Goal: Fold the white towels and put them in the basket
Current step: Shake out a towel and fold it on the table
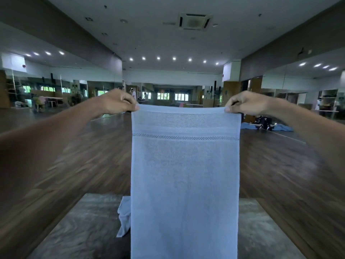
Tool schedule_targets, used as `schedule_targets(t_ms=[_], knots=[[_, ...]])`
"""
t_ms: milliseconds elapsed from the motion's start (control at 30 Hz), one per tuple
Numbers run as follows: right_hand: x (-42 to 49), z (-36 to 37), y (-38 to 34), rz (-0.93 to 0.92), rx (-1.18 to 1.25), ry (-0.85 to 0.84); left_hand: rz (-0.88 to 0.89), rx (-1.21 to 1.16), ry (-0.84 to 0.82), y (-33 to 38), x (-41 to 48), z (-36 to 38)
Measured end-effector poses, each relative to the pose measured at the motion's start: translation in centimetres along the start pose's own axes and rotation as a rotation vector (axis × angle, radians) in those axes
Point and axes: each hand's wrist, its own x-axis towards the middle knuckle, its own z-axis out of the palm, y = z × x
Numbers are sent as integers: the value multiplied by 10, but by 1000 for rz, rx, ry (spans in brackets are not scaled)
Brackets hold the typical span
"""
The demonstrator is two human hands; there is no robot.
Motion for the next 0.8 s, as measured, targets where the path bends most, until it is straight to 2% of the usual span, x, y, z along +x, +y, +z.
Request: schedule_targets(t_ms=[200,300,400,500,600,700,800], knots=[[44,71,54,55,-109,18,-11,231,81,-35,30,86],[64,86,70,63,-158,188,-19,272,207,-43,49,109],[75,91,75,69,-172,386,0,302,421,-48,71,116],[80,107,83,80,-187,499,-11,252,527,-55,80,131],[66,146,102,73,-208,415,-26,241,489,-76,62,170],[29,208,133,88,-271,251,-59,249,348,-110,13,231],[-28,284,165,111,-257,121,-107,147,197,-140,-62,300]])
